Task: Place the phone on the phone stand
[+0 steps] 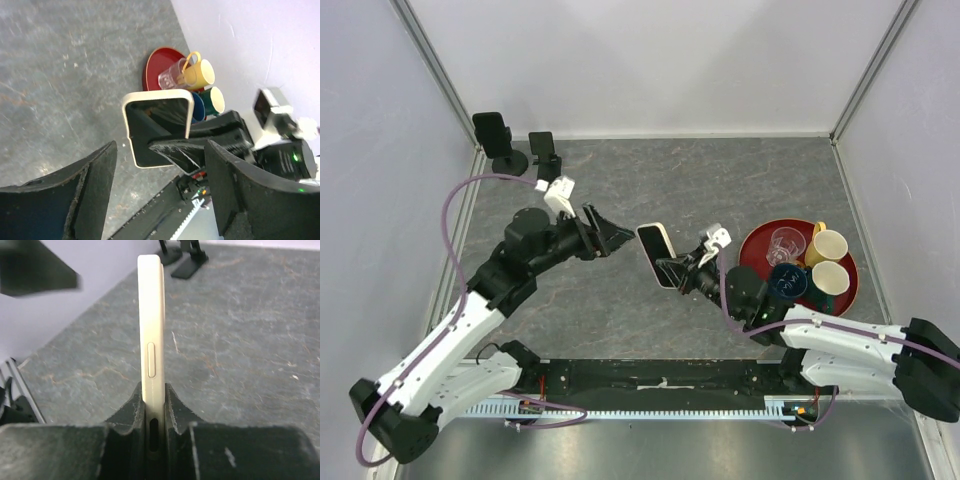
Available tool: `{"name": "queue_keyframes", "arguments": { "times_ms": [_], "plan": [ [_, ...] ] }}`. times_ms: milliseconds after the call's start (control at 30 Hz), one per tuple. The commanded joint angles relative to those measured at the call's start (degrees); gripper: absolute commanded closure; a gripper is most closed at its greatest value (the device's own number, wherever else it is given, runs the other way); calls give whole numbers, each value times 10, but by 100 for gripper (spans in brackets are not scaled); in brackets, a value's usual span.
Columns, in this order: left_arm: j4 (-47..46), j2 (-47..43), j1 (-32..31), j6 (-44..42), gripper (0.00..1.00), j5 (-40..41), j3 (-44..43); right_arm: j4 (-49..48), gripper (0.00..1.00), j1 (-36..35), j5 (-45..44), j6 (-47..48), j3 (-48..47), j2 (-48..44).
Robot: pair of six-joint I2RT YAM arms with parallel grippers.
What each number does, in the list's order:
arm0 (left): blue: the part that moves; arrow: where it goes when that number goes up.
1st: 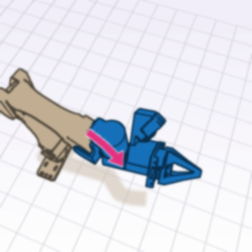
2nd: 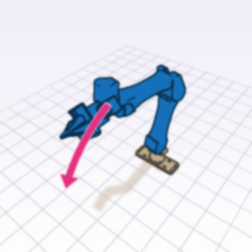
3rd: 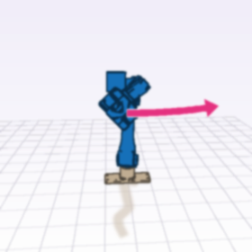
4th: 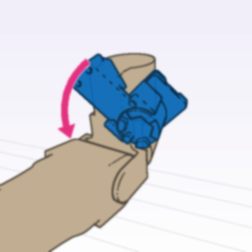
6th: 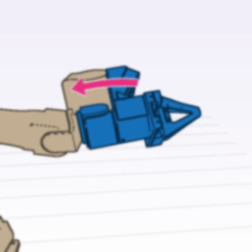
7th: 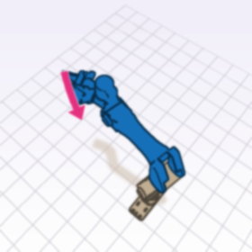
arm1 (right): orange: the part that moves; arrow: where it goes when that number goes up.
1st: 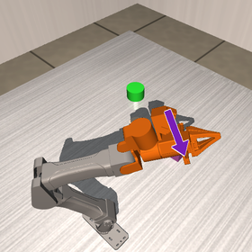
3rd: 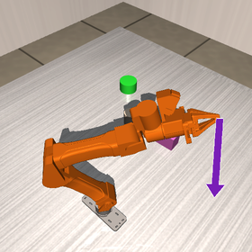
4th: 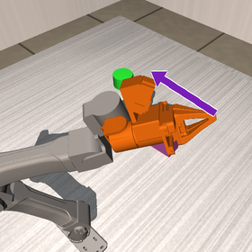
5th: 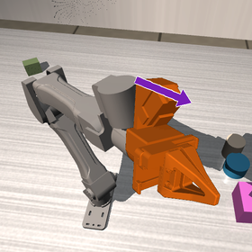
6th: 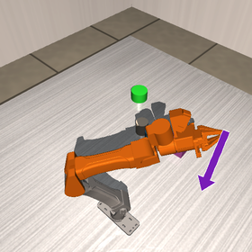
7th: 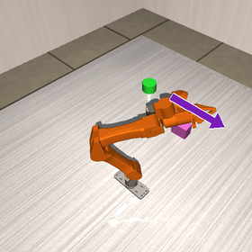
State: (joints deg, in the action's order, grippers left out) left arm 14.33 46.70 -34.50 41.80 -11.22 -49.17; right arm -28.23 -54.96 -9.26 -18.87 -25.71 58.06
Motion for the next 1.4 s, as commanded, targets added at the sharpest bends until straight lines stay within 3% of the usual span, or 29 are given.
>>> {"name": "queue_keyframes", "arguments": {
  "times_ms": [0, 67, 133, 200, 367, 533, 1033, 1367],
  "plan": [
    [-18, 48, 0, 82, 28, -49, -31, -308, 100, -42, -105, 10, 43, 14],
    [-15, 51, 0, 51, 35, -56, -38, -340, 100, -46, -81, 15, 41, 34],
    [-5, 45, 0, 9, 36, -57, -50, -327, 100, -47, -77, 14, 28, 37],
    [29, 38, 0, 27, 34, -32, -58, -350, 100, -49, -68, 25, 40, 43],
    [90, 64, -2, 26, 18, -11, -86, -321, 100, -54, -76, 46, 0, 72],
    [67, 62, -40, -8, 8, 65, -82, -319, 100, -73, -91, 39, -25, 107],
    [22, 88, -73, -28, 6, 147, -91, -323, 100, -139, -170, 70, -83, 167],
    [-12, 48, -74, -23, 9, 128, -52, -321, 100, -144, -197, 56, -79, 161]
  ]
}}
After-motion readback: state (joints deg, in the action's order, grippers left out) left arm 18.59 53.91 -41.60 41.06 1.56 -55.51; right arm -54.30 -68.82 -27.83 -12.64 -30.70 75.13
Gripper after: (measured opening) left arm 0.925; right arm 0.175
